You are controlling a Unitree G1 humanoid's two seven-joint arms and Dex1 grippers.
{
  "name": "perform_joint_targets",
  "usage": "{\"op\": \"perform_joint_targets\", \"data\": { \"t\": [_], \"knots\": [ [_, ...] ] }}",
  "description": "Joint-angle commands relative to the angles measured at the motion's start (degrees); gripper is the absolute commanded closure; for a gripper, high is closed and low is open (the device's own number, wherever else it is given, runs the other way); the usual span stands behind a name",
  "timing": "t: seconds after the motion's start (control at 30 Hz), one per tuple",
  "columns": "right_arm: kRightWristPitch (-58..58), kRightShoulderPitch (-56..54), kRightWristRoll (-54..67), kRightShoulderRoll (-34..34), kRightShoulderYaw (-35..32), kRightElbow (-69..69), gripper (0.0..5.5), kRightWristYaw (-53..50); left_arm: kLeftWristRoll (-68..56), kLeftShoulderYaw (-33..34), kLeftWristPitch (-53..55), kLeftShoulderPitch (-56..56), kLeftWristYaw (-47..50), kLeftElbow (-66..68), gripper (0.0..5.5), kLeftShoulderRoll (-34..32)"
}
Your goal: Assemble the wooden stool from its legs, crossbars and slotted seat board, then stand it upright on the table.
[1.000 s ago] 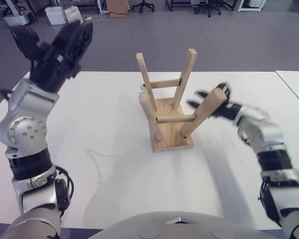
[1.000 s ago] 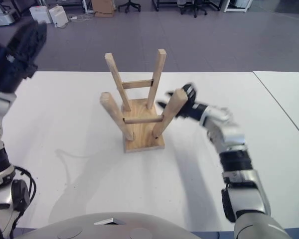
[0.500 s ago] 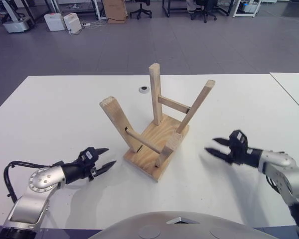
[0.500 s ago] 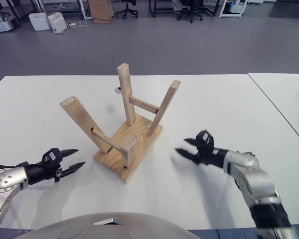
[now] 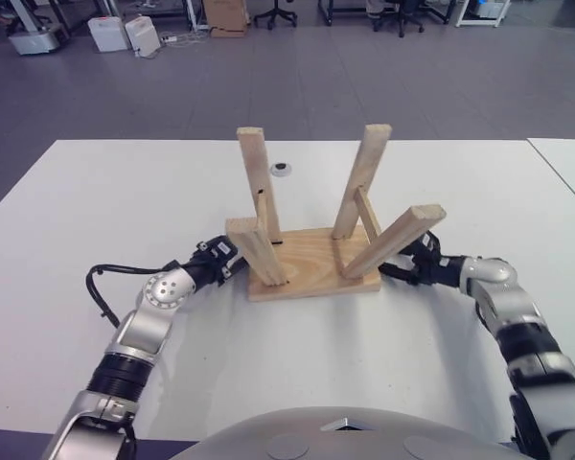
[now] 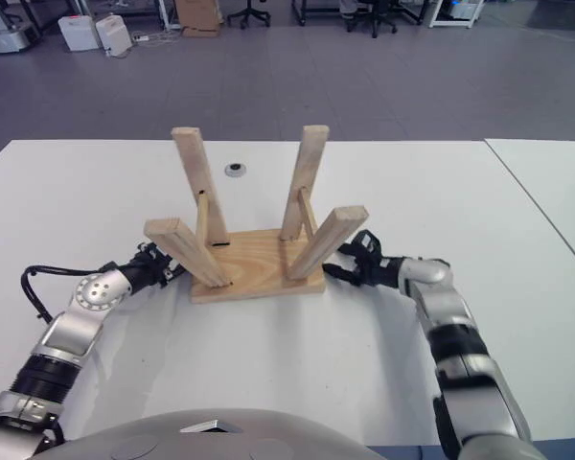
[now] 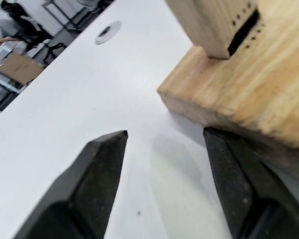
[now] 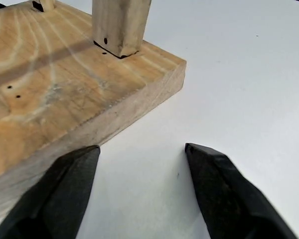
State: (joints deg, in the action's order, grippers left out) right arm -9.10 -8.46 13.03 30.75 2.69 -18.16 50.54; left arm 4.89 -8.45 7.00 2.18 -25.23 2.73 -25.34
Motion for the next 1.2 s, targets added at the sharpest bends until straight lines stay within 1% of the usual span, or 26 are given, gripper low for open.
{"op": "perform_joint_targets", "data": {
  "t": [0.03,0.1,0.13,0.17,0.27,0.37,0.47,0.57,0.7,0.8,0.87,0.9,0.97,1.03,1.13,1.2],
  "knots": [
    [-6.8,6.1,-3.3,-0.1,-6.6,13.6,2.28,-14.5,-2.2,8.6,4.4,-12.8,3.2,-11.6,2.69,-1.4],
    [-10.2,14.1,-5.1,-0.6,-5.7,23.5,2.28,-17.9,-2.4,10.0,8.3,-20.0,2.6,-18.1,2.69,-2.0],
    [-11.7,17.2,-5.1,-2.1,-4.9,27.1,2.28,-19.4,-3.4,9.4,10.1,-21.7,1.9,-20.6,2.69,-1.4],
    [-13.6,18.4,-4.2,-4.6,-4.2,28.6,2.28,-21.2,-4.1,7.5,11.1,-21.2,1.3,-21.5,2.69,-0.1],
    [-16.5,18.1,-3.3,-9.1,0.2,30.9,2.28,-22.5,-2.9,0.9,12.5,-15.6,0.6,-19.3,2.69,3.4],
    [-20.1,18.4,-1.1,-9.5,2.6,35.2,2.28,-20.6,-1.8,-3.2,14.5,-12.8,0.8,-20.3,2.69,5.3],
    [-24.0,17.8,2.3,-10.6,2.1,38.9,2.28,-20.0,-6.5,-4.3,20.7,-13.6,-0.6,-28.6,2.69,7.0],
    [-33.7,15.0,12.8,-11.4,-1.5,49.7,2.28,-18.9,-16.0,-1.6,31.8,-11.4,-2.9,-41.8,2.69,8.0],
    [-43.5,11.8,22.4,-8.9,-8.1,57.8,2.28,-18.1,-22.0,4.3,40.0,-8.4,-3.5,-48.8,2.69,6.9],
    [-47.7,9.7,26.7,-6.9,-12.8,60.7,2.28,-18.4,-25.6,8.4,44.6,-8.3,-4.7,-53.1,2.69,4.5],
    [-48.9,9.9,27.5,-5.1,-14.4,61.5,2.28,-18.0,-27.0,10.8,45.8,-8.5,-5.4,-53.6,2.69,2.9],
    [-48.7,10.9,26.6,-3.9,-13.9,61.5,2.28,-17.6,-26.2,10.7,45.4,-9.1,-5.5,-52.8,2.69,1.7],
    [-47.8,13.1,24.7,-2.0,-11.9,61.5,2.28,-17.1,-24.7,10.1,44.1,-11.0,-5.8,-51.3,2.69,-0.2],
    [-46.1,14.5,22.7,0.4,-11.5,60.9,2.28,-16.6,-23.3,11.6,41.5,-12.6,-6.7,-48.9,2.69,-2.3],
    [-37.9,15.8,16.5,9.9,-13.6,54.2,2.28,-10.2,-18.8,17.0,31.6,-15.4,-11.2,-39.6,2.69,-10.3],
    [-31.0,14.9,14.2,16.4,-14.7,47.4,2.28,-1.9,-17.2,19.4,23.0,-15.9,-16.8,-31.8,2.69,-15.7]
  ]
}}
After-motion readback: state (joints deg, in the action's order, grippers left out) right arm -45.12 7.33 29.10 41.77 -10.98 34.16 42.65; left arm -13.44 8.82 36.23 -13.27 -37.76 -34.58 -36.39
